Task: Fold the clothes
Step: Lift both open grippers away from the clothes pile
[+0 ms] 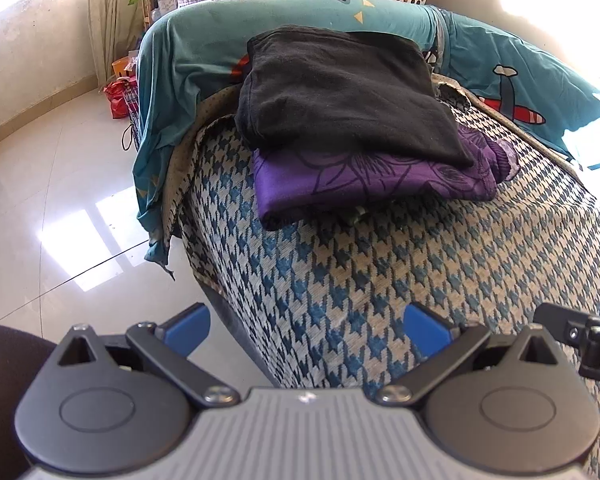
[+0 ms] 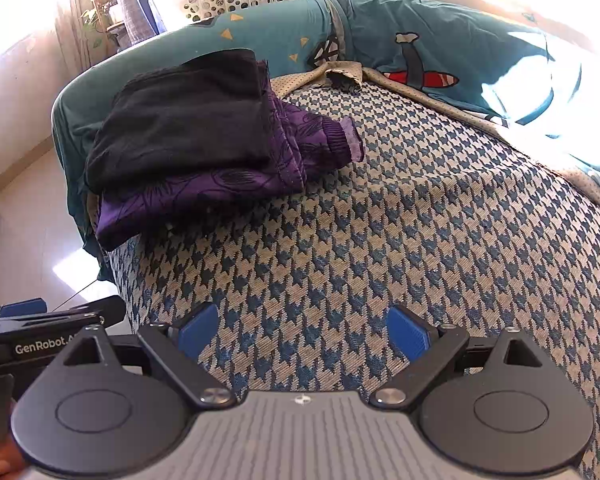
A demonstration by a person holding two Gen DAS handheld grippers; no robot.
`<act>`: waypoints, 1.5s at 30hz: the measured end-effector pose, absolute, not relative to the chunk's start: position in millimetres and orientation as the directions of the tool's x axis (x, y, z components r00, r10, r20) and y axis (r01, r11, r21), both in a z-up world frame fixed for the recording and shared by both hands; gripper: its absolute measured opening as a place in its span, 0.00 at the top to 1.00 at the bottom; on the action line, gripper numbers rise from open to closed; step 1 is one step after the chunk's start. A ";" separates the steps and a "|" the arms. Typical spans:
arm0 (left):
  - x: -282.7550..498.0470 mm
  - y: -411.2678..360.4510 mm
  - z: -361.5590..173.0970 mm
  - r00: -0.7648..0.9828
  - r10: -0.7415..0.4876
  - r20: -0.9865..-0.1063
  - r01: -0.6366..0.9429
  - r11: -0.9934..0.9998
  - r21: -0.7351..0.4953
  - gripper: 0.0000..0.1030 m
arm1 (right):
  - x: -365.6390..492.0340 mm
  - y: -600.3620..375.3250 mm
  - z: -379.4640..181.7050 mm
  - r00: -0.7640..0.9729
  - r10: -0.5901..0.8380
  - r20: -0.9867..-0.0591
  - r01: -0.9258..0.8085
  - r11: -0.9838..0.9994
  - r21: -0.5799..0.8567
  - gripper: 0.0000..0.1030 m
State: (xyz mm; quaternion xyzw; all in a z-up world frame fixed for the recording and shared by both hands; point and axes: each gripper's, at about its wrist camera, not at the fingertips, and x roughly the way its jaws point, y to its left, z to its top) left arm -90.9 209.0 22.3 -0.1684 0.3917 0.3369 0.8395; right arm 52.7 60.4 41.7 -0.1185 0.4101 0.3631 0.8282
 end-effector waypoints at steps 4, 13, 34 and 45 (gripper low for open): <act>-97.7 198.6 22.4 0.460 0.435 -0.774 -0.703 0.711 -0.018 0.00 | 50.8 58.2 36.7 0.398 0.487 -0.777 -0.715 0.696 0.070 0.11; -102.8 173.8 29.4 0.470 0.443 -0.763 -0.686 0.727 0.000 0.00 | 45.3 53.9 31.9 0.396 0.501 -0.770 -0.770 0.638 0.018 0.11; -109.9 152.8 54.0 0.499 0.470 -0.728 -0.697 0.717 -0.014 0.00 | 47.8 43.2 51.7 0.414 0.562 -0.716 -0.784 0.620 0.034 0.11; -110.0 141.8 41.5 0.489 0.446 -0.749 -0.670 0.742 0.005 0.00 | 38.0 40.2 50.4 0.421 0.533 -0.734 -0.804 0.594 -0.030 0.11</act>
